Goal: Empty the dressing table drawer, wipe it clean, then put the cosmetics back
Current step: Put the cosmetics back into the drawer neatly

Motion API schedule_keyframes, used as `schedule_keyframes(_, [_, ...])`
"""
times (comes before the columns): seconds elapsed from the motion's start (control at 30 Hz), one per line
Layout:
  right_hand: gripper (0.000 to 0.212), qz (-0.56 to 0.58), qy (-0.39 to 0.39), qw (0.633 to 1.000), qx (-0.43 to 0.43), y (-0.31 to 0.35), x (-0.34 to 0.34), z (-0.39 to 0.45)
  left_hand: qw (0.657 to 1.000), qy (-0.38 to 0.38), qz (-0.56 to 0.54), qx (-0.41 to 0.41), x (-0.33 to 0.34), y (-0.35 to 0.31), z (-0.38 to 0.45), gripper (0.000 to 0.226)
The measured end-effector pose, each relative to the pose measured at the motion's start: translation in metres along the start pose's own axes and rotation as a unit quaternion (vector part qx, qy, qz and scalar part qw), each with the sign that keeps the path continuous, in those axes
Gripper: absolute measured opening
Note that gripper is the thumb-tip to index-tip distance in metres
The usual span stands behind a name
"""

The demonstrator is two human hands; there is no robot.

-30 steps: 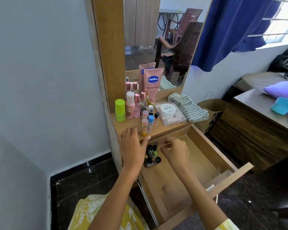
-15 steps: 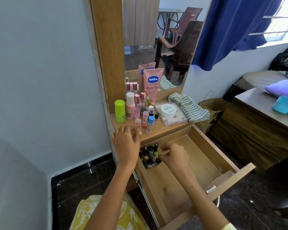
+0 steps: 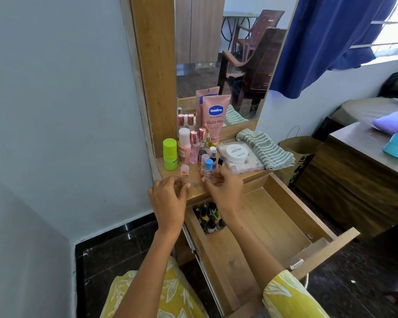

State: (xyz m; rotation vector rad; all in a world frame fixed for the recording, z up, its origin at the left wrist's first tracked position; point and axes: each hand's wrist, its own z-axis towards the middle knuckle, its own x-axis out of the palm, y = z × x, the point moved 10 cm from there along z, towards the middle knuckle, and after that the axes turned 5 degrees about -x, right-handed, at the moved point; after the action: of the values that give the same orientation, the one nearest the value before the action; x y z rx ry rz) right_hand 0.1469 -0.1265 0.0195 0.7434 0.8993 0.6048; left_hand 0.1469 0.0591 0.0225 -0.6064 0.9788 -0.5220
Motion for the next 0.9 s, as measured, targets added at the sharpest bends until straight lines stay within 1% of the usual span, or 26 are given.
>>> schedule_keyframes(0.17, [0.020,0.035,0.035,0.999,-0.014,0.007,0.019,-0.003,1.000,0.006,0.003,-0.001,0.003,0.000,0.000,0.020])
schedule_keyframes(0.3, [0.022,0.064,0.050,0.997,0.000,0.000,0.023,-0.004,1.000,0.010,0.006,-0.002,0.004,0.002,-0.001,0.022])
schedule_keyframes(0.43, [0.027,0.058,0.068,0.996,-0.004,-0.001,0.023,-0.004,1.000,0.013,0.003,-0.009,0.005,0.004,-0.003,0.025])
schedule_keyframes(0.57, [0.024,0.042,0.075,0.996,-0.007,0.001,0.023,-0.003,1.000,0.011,0.009,-0.014,0.006,0.003,-0.003,0.025])
schedule_keyframes(0.73, [0.020,0.021,0.062,0.998,-0.023,0.007,0.021,-0.003,0.999,0.016,-0.014,-0.027,0.005,0.004,-0.002,0.027])
schedule_keyframes(0.9, [0.024,0.016,0.065,0.998,-0.022,0.004,0.018,-0.003,0.998,0.029,-0.027,-0.042,0.005,0.005,-0.006,0.035])
